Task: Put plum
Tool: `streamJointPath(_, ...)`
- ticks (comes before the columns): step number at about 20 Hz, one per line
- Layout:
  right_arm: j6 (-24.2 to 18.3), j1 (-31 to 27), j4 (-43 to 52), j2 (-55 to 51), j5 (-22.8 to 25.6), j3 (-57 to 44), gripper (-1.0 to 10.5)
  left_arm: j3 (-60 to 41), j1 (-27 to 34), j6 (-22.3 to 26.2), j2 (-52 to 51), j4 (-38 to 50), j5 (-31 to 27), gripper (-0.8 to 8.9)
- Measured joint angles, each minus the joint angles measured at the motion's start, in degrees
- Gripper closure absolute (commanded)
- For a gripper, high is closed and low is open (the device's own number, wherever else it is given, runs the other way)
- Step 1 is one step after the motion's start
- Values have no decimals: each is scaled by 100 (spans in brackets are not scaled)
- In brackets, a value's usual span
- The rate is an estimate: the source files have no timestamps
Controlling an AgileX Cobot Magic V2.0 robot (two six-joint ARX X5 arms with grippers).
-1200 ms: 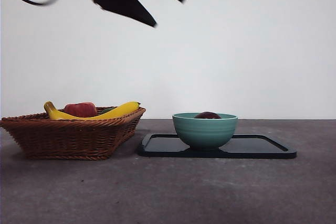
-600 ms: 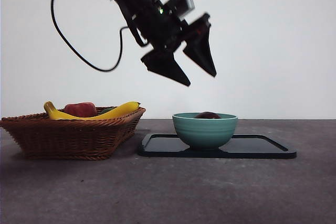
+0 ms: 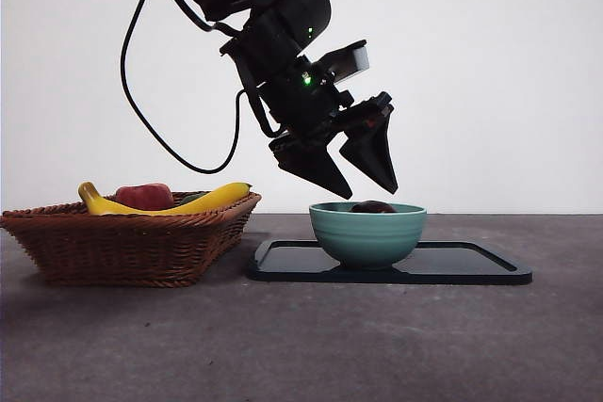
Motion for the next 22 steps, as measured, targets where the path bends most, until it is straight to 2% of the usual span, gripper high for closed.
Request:
streamJointPath(13, 17, 0, 2, -2, 0, 0, 777, 7, -46, 4, 286, 37, -9, 450)
streamJointPath(17, 20, 0, 2, -2, 0, 0, 776, 11, -57, 26, 315, 50, -44, 644)
streamJointPath(22, 20, 0, 2, -2, 0, 0, 777, 26, -61, 31, 315, 26, -46, 660)
